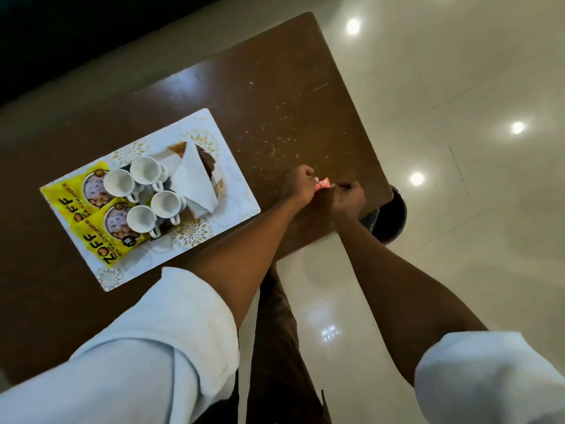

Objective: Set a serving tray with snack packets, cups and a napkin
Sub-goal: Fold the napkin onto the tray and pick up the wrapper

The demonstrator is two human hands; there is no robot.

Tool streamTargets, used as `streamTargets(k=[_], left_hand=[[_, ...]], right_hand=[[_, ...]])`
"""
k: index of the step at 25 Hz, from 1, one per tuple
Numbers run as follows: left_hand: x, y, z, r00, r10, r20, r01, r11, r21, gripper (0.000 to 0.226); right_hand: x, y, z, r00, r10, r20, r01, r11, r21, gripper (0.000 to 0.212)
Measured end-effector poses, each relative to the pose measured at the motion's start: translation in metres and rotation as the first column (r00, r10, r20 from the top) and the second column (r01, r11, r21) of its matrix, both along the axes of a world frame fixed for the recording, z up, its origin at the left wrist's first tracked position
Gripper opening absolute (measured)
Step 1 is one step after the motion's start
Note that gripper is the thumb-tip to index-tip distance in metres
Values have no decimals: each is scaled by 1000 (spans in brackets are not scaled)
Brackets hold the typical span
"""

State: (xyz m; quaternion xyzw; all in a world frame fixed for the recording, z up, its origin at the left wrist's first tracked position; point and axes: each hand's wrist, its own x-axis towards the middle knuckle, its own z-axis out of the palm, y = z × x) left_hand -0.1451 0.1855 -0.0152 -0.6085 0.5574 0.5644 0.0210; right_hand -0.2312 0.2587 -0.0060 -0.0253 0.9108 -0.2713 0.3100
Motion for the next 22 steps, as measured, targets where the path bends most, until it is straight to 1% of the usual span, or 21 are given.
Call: streamTargets(k=[3, 5, 8, 11, 13, 16, 19, 22], left_hand=[[-1, 13, -22, 993, -120, 22, 121, 992, -46, 28], [-1, 16, -28, 991, -133, 17, 134, 988, -81, 23], [1, 15, -27, 993, -119, 2, 119, 990, -80, 24], [7, 13, -22, 994, -109, -5, 108, 992, -68, 27], [19, 12, -21, 998, -56, 3, 56, 997, -54, 29], [47, 6, -21, 999, 51, 8, -51, 998, -47, 28], [76, -4, -19, 992, 122, 26, -120, 992, -40, 29], [123, -21, -19, 974, 220, 50, -213, 971, -110, 29]], right_hand=[[0, 6, -20, 995, -70, 75, 67, 997, 35, 23], [-1, 2, -28, 995, -56, 82, 53, 998, 38, 23], [-2, -9, -33, 997, 49, 60, -52, 997, 61, 20], [1, -22, -33, 980, 200, 19, -201, 977, 64, 21], [12, -30, -33, 951, 309, 15, -309, 949, 62, 18], [35, -44, -33, 918, 396, 33, -397, 915, 63, 19], [64, -62, -34, 886, 463, 30, -464, 884, 57, 21], [112, -90, -31, 822, 569, 30, -570, 821, 32, 24]])
